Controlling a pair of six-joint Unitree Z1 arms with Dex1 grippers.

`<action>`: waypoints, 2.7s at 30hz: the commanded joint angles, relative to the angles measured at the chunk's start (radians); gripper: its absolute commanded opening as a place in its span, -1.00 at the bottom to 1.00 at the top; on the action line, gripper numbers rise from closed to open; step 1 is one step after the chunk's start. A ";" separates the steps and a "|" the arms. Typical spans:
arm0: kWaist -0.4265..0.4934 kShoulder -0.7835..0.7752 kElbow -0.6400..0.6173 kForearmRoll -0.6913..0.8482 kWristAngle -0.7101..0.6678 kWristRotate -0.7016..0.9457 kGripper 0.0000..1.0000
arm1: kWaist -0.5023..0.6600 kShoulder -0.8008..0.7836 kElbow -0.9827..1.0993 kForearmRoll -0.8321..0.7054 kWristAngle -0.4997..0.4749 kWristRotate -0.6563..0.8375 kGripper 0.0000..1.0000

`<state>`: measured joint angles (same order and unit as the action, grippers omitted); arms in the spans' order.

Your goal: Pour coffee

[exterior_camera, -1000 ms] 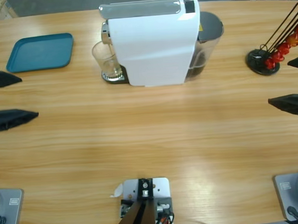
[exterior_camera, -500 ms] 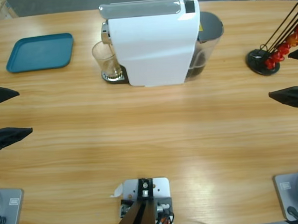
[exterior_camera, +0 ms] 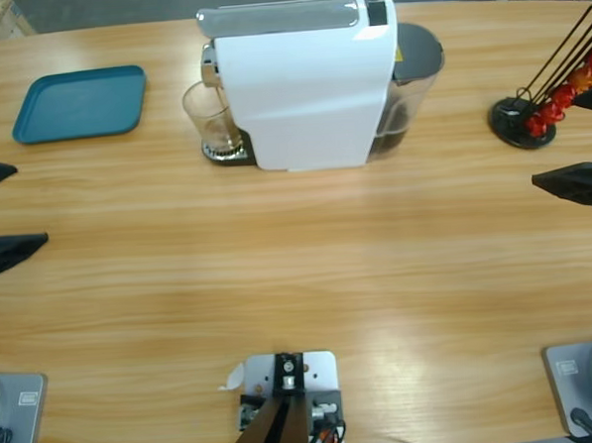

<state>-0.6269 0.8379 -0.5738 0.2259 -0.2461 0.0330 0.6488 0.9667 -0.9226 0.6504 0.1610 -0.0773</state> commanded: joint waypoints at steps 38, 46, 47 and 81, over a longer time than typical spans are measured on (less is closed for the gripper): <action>0.113 0.294 0.127 -0.346 0.043 0.030 1.00 | 0.009 0.089 0.058 -0.056 -0.028 0.004 1.00; 0.113 0.259 0.146 -0.353 0.090 0.028 1.00 | 0.009 0.089 0.057 -0.063 -0.027 0.011 1.00; 0.113 0.259 0.146 -0.353 0.090 0.028 1.00 | 0.009 0.088 0.058 -0.063 -0.028 0.013 1.00; 0.110 0.296 0.147 -0.364 -0.005 0.077 1.00 | 0.009 0.098 0.033 -0.058 -0.028 0.023 1.00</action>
<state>-0.5222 1.1154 -0.4651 -0.1237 -0.2066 0.0855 0.6488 1.0459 -0.8931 0.5960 0.1390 -0.0717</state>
